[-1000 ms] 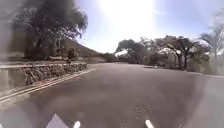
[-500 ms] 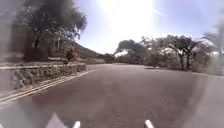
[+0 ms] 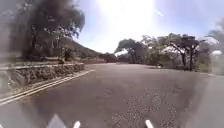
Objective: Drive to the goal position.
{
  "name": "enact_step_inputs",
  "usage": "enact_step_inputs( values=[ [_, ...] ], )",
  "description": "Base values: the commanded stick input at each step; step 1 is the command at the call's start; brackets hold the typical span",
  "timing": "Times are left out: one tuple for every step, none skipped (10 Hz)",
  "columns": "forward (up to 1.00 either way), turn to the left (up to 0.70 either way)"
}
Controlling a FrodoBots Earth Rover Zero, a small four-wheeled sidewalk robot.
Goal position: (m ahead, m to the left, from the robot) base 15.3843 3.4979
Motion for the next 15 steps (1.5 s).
enact_step_inputs(
  values=[
    [0.85, 0.0],
    [0.85, 0.0],
    [0.85, 0.0],
    [0.85, 0.0],
    [0.85, 0.0],
    [0.85, 0.0],
    [0.85, 0.0],
    [0.85, 0.0],
    [0.85, 0.0],
    [0.85, 0.0],
    [0.85, 0.0],
    [0.85, 0.0],
    [0.85, 0.0],
    [0.85, 0.0],
    [0.85, 0.0]
  ],
)
